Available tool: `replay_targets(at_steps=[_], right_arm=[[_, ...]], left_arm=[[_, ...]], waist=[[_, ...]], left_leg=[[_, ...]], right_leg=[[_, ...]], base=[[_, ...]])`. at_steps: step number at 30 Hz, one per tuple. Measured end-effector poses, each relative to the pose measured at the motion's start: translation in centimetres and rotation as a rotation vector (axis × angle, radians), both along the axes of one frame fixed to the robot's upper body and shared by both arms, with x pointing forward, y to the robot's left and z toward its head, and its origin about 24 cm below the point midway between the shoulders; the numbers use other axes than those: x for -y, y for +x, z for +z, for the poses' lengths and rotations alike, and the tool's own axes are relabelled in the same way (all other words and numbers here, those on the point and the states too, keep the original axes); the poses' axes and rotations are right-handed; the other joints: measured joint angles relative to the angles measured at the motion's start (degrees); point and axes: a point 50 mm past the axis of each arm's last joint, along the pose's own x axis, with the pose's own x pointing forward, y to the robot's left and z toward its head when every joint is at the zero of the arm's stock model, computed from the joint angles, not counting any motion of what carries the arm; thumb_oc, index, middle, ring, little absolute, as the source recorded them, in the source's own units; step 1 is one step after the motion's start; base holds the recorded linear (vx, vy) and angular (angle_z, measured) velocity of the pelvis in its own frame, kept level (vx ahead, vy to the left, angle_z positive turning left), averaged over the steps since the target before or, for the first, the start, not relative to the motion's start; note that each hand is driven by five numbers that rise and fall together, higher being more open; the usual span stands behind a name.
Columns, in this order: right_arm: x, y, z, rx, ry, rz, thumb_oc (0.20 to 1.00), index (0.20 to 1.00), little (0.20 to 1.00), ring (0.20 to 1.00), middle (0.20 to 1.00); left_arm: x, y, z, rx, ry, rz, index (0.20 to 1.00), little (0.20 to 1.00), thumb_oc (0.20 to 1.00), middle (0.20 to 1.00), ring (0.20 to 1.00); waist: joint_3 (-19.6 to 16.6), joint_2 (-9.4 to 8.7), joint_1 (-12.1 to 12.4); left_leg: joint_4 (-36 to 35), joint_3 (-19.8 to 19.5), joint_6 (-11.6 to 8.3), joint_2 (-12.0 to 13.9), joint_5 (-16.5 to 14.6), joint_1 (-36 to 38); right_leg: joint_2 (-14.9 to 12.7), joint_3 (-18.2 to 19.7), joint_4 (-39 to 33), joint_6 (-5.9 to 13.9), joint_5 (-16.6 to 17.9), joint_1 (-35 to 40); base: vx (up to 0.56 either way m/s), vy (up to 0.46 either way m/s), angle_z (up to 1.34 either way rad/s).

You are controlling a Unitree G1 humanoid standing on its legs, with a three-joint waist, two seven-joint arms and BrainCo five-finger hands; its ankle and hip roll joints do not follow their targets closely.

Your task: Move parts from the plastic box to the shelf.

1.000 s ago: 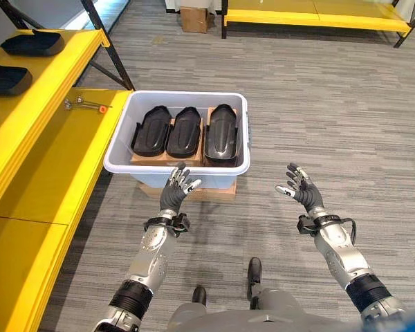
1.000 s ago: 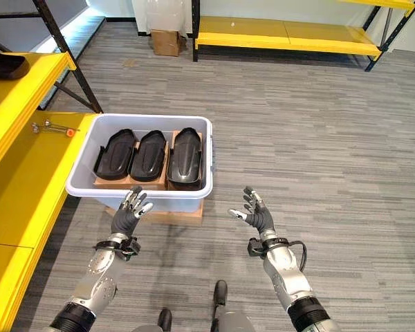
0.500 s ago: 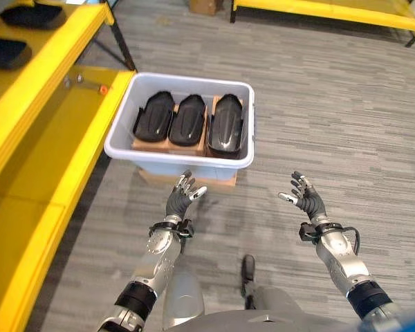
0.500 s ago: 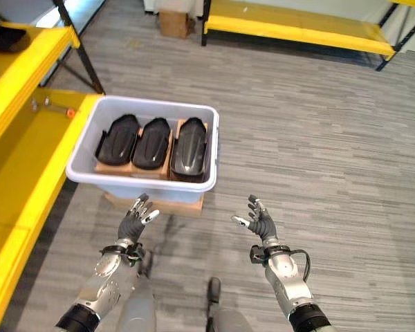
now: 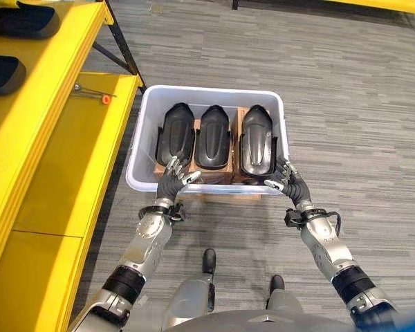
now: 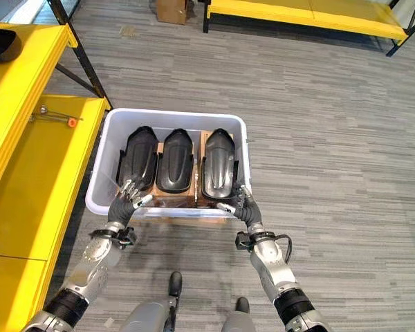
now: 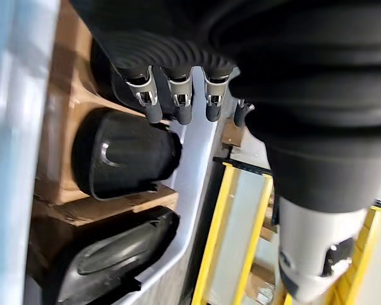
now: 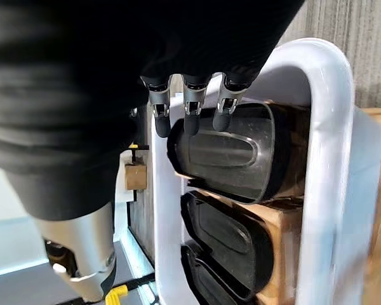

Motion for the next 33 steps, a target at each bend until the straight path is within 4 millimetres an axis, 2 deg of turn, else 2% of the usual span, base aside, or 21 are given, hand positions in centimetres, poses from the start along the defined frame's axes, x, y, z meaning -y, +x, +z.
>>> replay_targets(at_steps=[2, 3, 4, 5, 6, 8, 9, 10, 12, 13, 14, 17, 19, 20, 22, 24, 25, 27, 29, 30, 33], right_arm=[[0.0, 0.0, 0.1, 0.005, -0.001, 0.008, 1.000, 1.000, 1.000, 1.000, 1.000], [-0.4, -0.1, 0.0, 0.001, 0.001, 0.022, 1.000, 1.000, 1.000, 1.000, 1.000], [-1.1, -0.3, -0.2, -0.005, 0.000, 0.050, 1.000, 1.000, 1.000, 1.000, 1.000], [-1.0, -0.7, -0.5, -0.016, 0.001, 0.051, 1.000, 1.000, 1.000, 1.000, 1.000], [-0.4, -0.9, -0.7, -0.025, -0.017, 0.043, 1.000, 1.000, 1.000, 1.000, 1.000], [0.0, -1.3, -1.1, -0.038, -0.030, 0.040, 1.000, 1.000, 1.000, 1.000, 1.000], [0.1, -1.2, -1.0, -0.037, -0.038, 0.039, 1.000, 1.000, 1.000, 1.000, 1.000], [0.2, -1.1, -1.0, -0.034, -0.040, 0.039, 1.000, 1.000, 1.000, 1.000, 1.000], [0.6, -0.9, -0.6, -0.020, -0.050, 0.034, 1.000, 1.000, 1.000, 1.000, 1.000], [1.4, -1.0, -0.6, -0.020, -0.067, 0.022, 1.000, 1.000, 1.000, 1.000, 1.000], [1.5, -1.2, -0.9, -0.035, -0.067, 0.015, 1.000, 1.000, 1.000, 1.000, 1.000], [2.4, -2.6, -2.2, -0.080, -0.073, -0.005, 1.000, 1.000, 1.000, 1.000, 1.000], [2.4, -2.5, -2.1, -0.075, -0.073, -0.001, 1.000, 1.000, 1.000, 1.000, 1.000], [2.2, -2.3, -1.9, -0.066, -0.066, 0.002, 1.000, 1.000, 1.000, 1.000, 1.000], [1.8, -2.3, -1.9, -0.062, -0.046, -0.003, 1.000, 1.000, 1.000, 1.000, 1.000], [2.1, -2.3, -1.7, -0.055, -0.047, -0.013, 1.000, 1.000, 1.000, 1.000, 1.000], [2.4, -2.2, -1.7, -0.055, -0.047, -0.030, 1.000, 1.000, 1.000, 1.000, 1.000], [2.9, -2.2, -1.6, -0.054, -0.056, -0.046, 1.000, 1.000, 1.000, 1.000, 1.000], [4.5, -2.2, -1.2, -0.044, -0.091, -0.081, 1.000, 1.000, 1.000, 1.000, 1.000], [4.7, -2.3, -1.3, -0.050, -0.087, -0.101, 1.000, 1.000, 1.000, 1.000, 1.000], [3.2, -2.9, -1.4, -0.046, -0.047, -0.068, 1.000, 1.000, 1.000, 1.000, 1.000]], left_arm=[[0.2, 0.0, -0.1, -0.002, -0.011, 0.002, 1.000, 1.000, 1.000, 1.000, 1.000], [0.1, 0.3, -0.6, -0.019, -0.031, 0.033, 1.000, 1.000, 1.000, 1.000, 1.000], [0.0, 0.1, -0.8, -0.030, -0.029, 0.032, 1.000, 1.000, 1.000, 1.000, 1.000], [0.2, 0.0, -0.8, -0.027, -0.023, 0.022, 1.000, 1.000, 1.000, 1.000, 1.000], [0.3, -1.4, -1.2, -0.032, -0.054, 0.043, 1.000, 1.000, 1.000, 1.000, 1.000], [0.3, -1.6, -1.4, -0.039, -0.064, 0.049, 1.000, 1.000, 1.000, 1.000, 1.000], [0.3, -1.7, -1.5, -0.043, -0.065, 0.052, 1.000, 1.000, 1.000, 1.000, 1.000], [0.3, -1.7, -1.5, -0.039, -0.065, 0.043, 1.000, 1.000, 1.000, 1.000, 1.000], [0.4, -1.7, -1.3, -0.029, -0.066, 0.033, 1.000, 1.000, 1.000, 1.000, 1.000], [0.5, -1.7, -1.2, -0.025, -0.072, 0.020, 1.000, 1.000, 1.000, 1.000, 1.000], [0.4, -1.8, -1.4, -0.033, -0.069, 0.022, 1.000, 1.000, 1.000, 1.000, 1.000], [0.7, -2.1, -1.6, -0.038, -0.080, 0.017, 1.000, 1.000, 1.000, 1.000, 1.000], [0.7, -2.0, -1.4, -0.031, -0.079, 0.006, 1.000, 1.000, 1.000, 1.000, 1.000], [0.5, -2.3, -1.7, -0.045, -0.071, 0.008, 1.000, 1.000, 1.000, 1.000, 1.000], [0.1, -2.2, -1.7, -0.044, -0.059, 0.014, 1.000, 1.000, 1.000, 1.000, 1.000], [0.4, -2.1, -1.7, -0.041, -0.067, 0.008, 1.000, 1.000, 1.000, 1.000, 1.000], [0.9, -2.0, -1.7, -0.041, -0.071, -0.005, 1.000, 1.000, 1.000, 1.000, 1.000], [1.4, -1.8, -1.5, -0.037, -0.081, -0.017, 1.000, 1.000, 1.000, 1.000, 1.000], [2.3, -1.9, -1.6, -0.036, -0.116, -0.025, 1.000, 1.000, 1.000, 1.000, 1.000], [2.2, -1.7, -1.5, -0.034, -0.106, -0.029, 1.000, 1.000, 1.000, 1.000, 1.000], [0.8, -1.5, -0.6, 0.001, -0.057, -0.028, 1.000, 1.000, 1.000, 1.000, 1.000]], waist=[[0.82, 1.11, -0.87], [2.33, 3.97, -2.98], [2.23, 3.71, -4.56], [1.58, 1.81, -5.26], [0.32, 3.60, -4.18], [-0.24, 3.71, -3.60], [-0.37, 3.57, -2.55], [-0.49, 1.51, -1.94], [-0.61, 1.21, -2.53], [-1.11, 2.51, -2.81], [-1.25, 1.97, -2.90], [-1.40, 1.40, -3.96], [0.19, 1.07, -3.32], [1.09, 0.40, -3.12], [1.52, -0.56, -3.08], [1.91, 0.23, -4.11], [2.32, 0.83, -4.61], [3.39, 2.40, -5.89], [3.73, 7.70, -6.78], [4.11, 7.36, -6.77], [3.66, 4.68, -5.19]], left_leg=[[-2.75, 0.43, 1.31, 0.44, -0.17, 3.15], [-3.54, 0.07, 1.83, 3.59, -0.65, 5.40], [-4.65, 0.08, 1.33, 3.83, -0.33, 6.40], [-6.59, 1.11, 0.72, 1.49, 0.25, 8.10], [-8.53, 0.94, 0.27, 0.62, -0.05, 10.12], [-7.56, -0.67, -1.48, 0.27, -1.12, 11.46], [-4.72, -0.48, -3.18, 0.91, -2.02, 11.79], [1.54, -0.44, -4.75, 0.57, -5.65, 8.12], [-1.47, -1.23, -4.15, 1.84, -5.07, 6.82], [-2.53, -1.82, -5.08, 5.26, 0.47, 5.09], [-1.39, -1.99, -5.90, 5.58, 0.12, 5.01], [-0.01, -4.74, -6.50, 5.07, 0.47, 3.53], [12.40, -8.12, -7.77, 2.89, 0.58, -3.30], [15.79, -9.07, -7.10, 2.97, -1.42, -4.87], [15.36, -10.85, -7.93, 6.32, -2.57, -4.92], [10.92, -11.83, -9.80, 13.91, -1.39, -4.76], [7.57, -12.01, -12.07, 17.21, 0.46, -4.17], [1.02, -9.90, -11.64, 19.90, 3.13, -1.63], [-5.76, -4.50, -10.91, 19.69, 4.55, 3.26], [-7.21, -4.40, -14.83, 18.55, 5.70, 4.40], [-7.84, -4.03, -11.63, 11.45, 4.65, 6.57]], right_leg=[[0.40, -2.44, 6.43, 0.11, -1.27, -3.15], [11.73, 3.76, 9.26, -2.66, -9.66, -7.15], [17.78, 4.40, 9.00, -4.56, -10.38, -10.83], [18.79, -0.24, 6.12, -6.71, -8.96, -14.08], [16.92, -6.35, -0.24, -8.94, -4.54, -13.93], [14.25, -4.69, -9.38, -10.46, 2.12, -6.84], [15.34, -1.56, -16.17, -12.25, 4.71, -1.44], [14.22, 0.05, -16.10, -12.83, 4.36, 0.06], [14.77, 0.22, -16.11, -13.02, 3.45, 1.48], [17.44, 0.16, -16.15, -12.67, 1.58, 3.25], [17.44, 0.26, -16.17, -12.59, 1.17, 3.70], [17.47, -1.74, -16.15, -11.70, -0.22, 3.65], [15.42, -3.01, -16.19, -12.19, -0.74, 3.86], [13.88, -3.04, -16.15, -13.60, -0.68, 4.42], [13.12, -3.15, -16.20, -13.61, -0.87, 4.47], [13.36, -3.06, -16.12, -13.10, -0.70, 4.31], [13.47, -3.13, -16.11, -12.60, -0.68, 3.76], [13.15, -3.29, -16.10, -9.70, 0.25, 3.74], [13.79, -3.36, -16.09, -7.04, -0.45, 4.96], [12.27, -3.30, -16.09, -6.08, -0.51, 5.50], [5.75, -3.31, -16.10, -5.19, 0.14, 7.59]], base=[[0.18, 0.206, -0.57], [0.12, 0.089, -0.29], [0.12, -0.037, 0.07], [0.10, -0.050, 0.30], [0.13, -0.124, 0.45], [0.13, -0.178, 0.46], [0.12, -0.214, 0.13], [0.09, -0.187, -0.16], [0.05, -0.163, -0.22], [0.00, -0.168, -0.26], [-0.03, -0.168, -0.09], [-0.08, -0.140, 0.52], [0.01, 0.036, 0.42], [0.01, 0.123, 0.23], [-0.02, 0.092, -0.02], [-0.03, 0.123, 0.00], [0.01, 0.264, -0.02], [0.04, 0.269, -0.11], [0.08, 0.214, -0.11], [0.08, 0.188, 0.13], [0.08, 0.270, 0.25]])
